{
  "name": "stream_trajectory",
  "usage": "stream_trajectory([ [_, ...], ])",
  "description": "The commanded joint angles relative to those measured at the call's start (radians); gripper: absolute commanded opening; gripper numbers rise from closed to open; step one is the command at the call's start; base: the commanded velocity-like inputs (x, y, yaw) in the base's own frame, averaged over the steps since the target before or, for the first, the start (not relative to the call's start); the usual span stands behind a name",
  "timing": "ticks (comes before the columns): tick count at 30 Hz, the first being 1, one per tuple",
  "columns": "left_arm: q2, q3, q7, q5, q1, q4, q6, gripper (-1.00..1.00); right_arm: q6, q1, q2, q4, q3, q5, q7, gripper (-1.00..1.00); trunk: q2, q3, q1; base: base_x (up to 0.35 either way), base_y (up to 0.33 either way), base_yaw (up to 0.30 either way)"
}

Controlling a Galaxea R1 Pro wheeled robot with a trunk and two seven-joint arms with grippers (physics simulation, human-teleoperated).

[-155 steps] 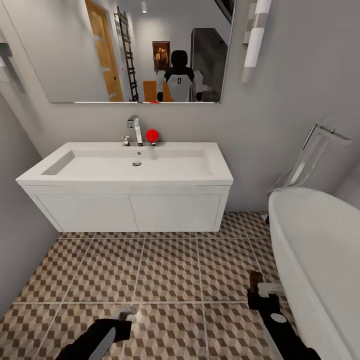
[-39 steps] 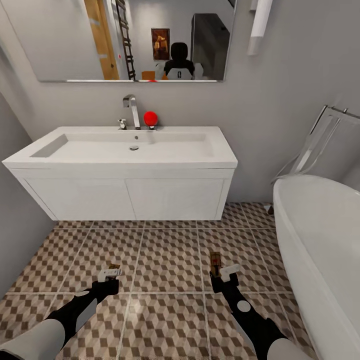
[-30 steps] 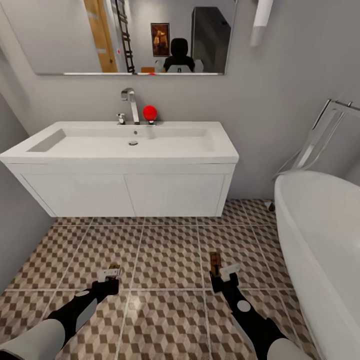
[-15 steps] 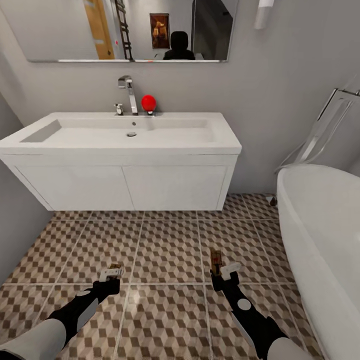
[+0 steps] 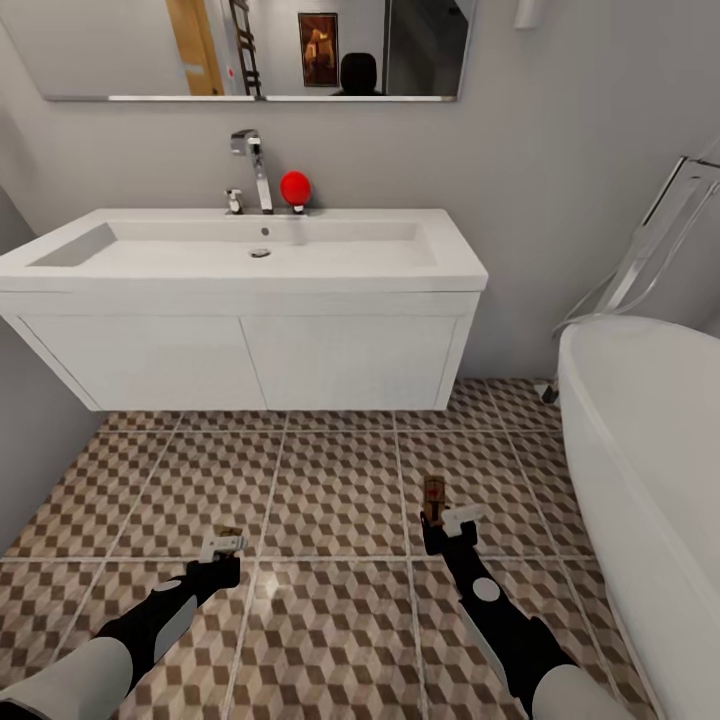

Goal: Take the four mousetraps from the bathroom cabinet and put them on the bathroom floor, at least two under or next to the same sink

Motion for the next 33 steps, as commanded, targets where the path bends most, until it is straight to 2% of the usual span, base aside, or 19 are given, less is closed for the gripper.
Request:
stream_trajectory([
  [1,0.001,-0.006,0.000,0.006,-0.001,0.000,-0.001,-1.00,-0.003,-0.001,-0.001,0.001,0.006,-0.003,-0.008,-1.00,-0.008,-0.004,0.004,0.000,0.000,0.000],
  [16,0.001,-0.007,0.000,0.006,-0.001,0.000,-0.001,-1.00,0.007,-0.001,-0.003,0.000,0.006,-0.002,-0.011,-1.00,-0.113,-0.051,0.061,0.000,0.000,0.000],
  [22,0.001,-0.007,0.000,0.006,0.000,0.000,-0.001,-1.00,0.156,-0.001,-0.002,0.004,-0.008,-0.002,-0.011,-1.00,-0.155,-0.070,0.084,0.000,0.000,0.000],
  [25,0.001,-0.007,0.000,0.006,-0.001,0.000,0.000,-1.00,0.247,-0.019,-0.001,-0.033,-0.017,-0.002,-0.014,-1.00,-0.176,-0.079,0.096,0.000,0.000,0.000],
  [28,0.001,-0.007,0.000,0.006,-0.001,0.000,0.000,-1.00,0.359,-0.105,-0.002,-0.073,-0.031,-0.004,-0.037,-1.00,-0.197,-0.089,0.107,0.000,0.000,0.000],
  [30,0.001,-0.007,0.000,0.006,-0.001,0.000,0.000,-1.00,0.406,-0.160,-0.001,-0.080,-0.050,-0.004,-0.045,-1.00,-0.211,-0.095,0.115,0.000,0.000,0.000],
  [33,0.001,-0.006,0.000,0.006,-0.001,0.000,0.000,-1.00,0.439,-0.212,0.001,-0.088,-0.067,-0.006,-0.048,-1.00,-0.232,-0.104,0.126,0.000,0.000,0.000],
])
